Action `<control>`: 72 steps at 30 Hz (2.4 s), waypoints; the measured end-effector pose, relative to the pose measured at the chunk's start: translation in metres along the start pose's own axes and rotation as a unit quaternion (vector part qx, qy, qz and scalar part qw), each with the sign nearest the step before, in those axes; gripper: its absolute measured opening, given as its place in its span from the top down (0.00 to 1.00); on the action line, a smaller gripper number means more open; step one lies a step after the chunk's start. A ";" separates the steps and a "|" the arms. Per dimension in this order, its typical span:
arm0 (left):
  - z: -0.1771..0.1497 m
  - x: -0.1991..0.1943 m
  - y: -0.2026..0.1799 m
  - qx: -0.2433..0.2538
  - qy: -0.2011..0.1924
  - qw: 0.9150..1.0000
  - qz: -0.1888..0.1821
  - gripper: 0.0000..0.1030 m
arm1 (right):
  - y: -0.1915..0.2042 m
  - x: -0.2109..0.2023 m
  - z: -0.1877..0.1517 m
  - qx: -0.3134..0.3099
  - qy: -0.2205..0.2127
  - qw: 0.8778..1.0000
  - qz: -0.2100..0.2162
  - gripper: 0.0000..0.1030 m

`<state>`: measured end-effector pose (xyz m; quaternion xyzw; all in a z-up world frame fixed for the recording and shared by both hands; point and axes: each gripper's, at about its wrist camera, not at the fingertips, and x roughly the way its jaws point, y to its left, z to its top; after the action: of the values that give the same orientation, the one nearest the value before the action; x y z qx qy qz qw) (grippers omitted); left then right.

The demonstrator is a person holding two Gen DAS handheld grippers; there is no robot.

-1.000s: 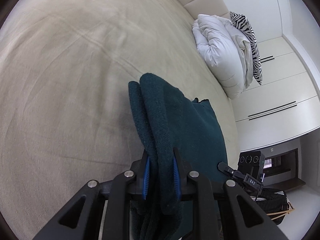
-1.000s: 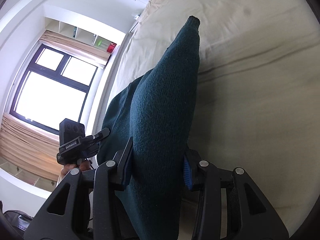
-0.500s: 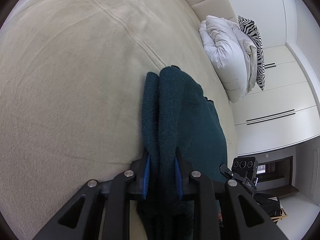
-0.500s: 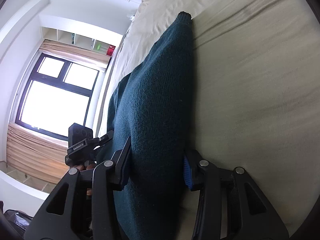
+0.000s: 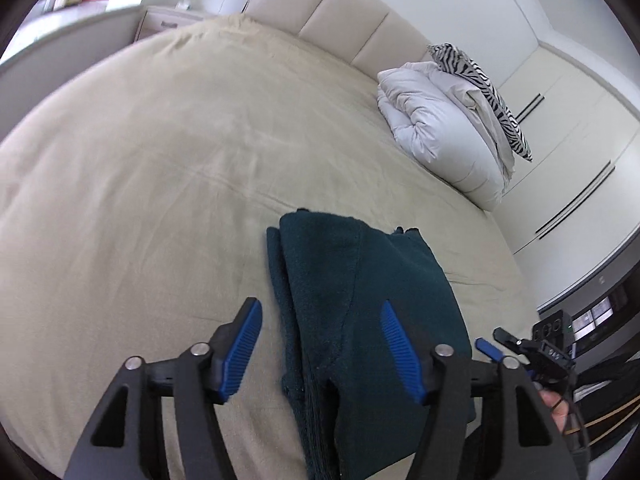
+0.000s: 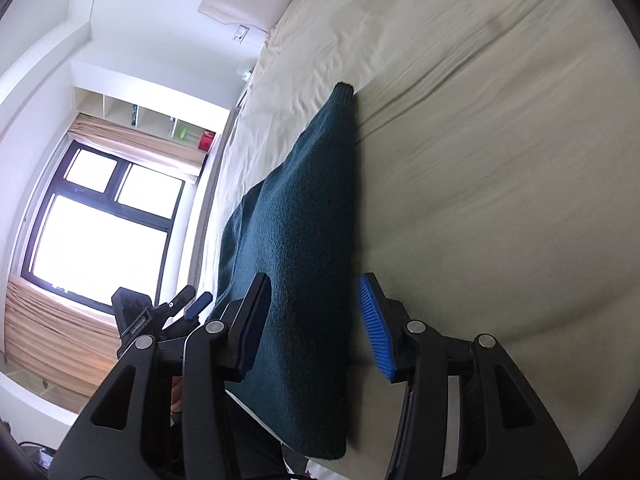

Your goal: Fold small clothes

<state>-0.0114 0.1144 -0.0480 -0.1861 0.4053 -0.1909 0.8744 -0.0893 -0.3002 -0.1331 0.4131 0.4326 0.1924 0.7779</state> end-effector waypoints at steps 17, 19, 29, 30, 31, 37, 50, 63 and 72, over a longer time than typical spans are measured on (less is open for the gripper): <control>-0.022 -0.105 -0.141 0.231 -0.277 0.900 0.245 0.00 | 0.159 -0.087 -0.040 -0.285 -0.227 0.905 -0.218 0.03; -0.019 -0.105 -0.141 0.227 -0.261 0.908 0.237 0.00 | 0.173 -0.092 -0.048 -0.302 -0.268 0.882 -0.243 0.00; -0.021 -0.045 -0.093 0.132 -0.069 0.961 0.234 0.00 | 0.200 -0.110 -0.054 -0.256 -0.256 0.898 -0.250 0.00; -0.023 -0.040 -0.088 0.122 -0.053 0.964 0.231 0.00 | 0.197 -0.107 -0.054 -0.251 -0.240 0.904 -0.248 0.00; -0.026 -0.035 -0.084 0.113 -0.041 0.966 0.227 0.00 | 0.194 -0.103 -0.053 -0.244 -0.219 0.912 -0.245 0.00; -0.040 -0.017 -0.076 0.090 0.001 0.973 0.213 0.00 | 0.174 -0.072 -0.055 -0.205 -0.144 0.934 -0.255 0.00; -0.052 -0.004 -0.060 0.082 0.021 0.970 0.229 0.00 | 0.164 -0.004 -0.090 -0.241 -0.073 0.920 -0.300 0.00; -0.054 0.000 -0.054 0.080 0.027 0.968 0.237 0.00 | 0.143 0.008 -0.091 -0.225 -0.050 0.920 -0.318 0.00; -0.055 0.001 -0.053 0.079 0.028 0.968 0.237 0.00 | 0.143 0.007 -0.090 -0.224 -0.048 0.921 -0.316 0.00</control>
<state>-0.0635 0.0593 -0.0561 -0.0094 0.4462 -0.0150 0.8948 -0.1523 -0.1694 -0.0464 0.0785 0.4481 0.0089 0.8905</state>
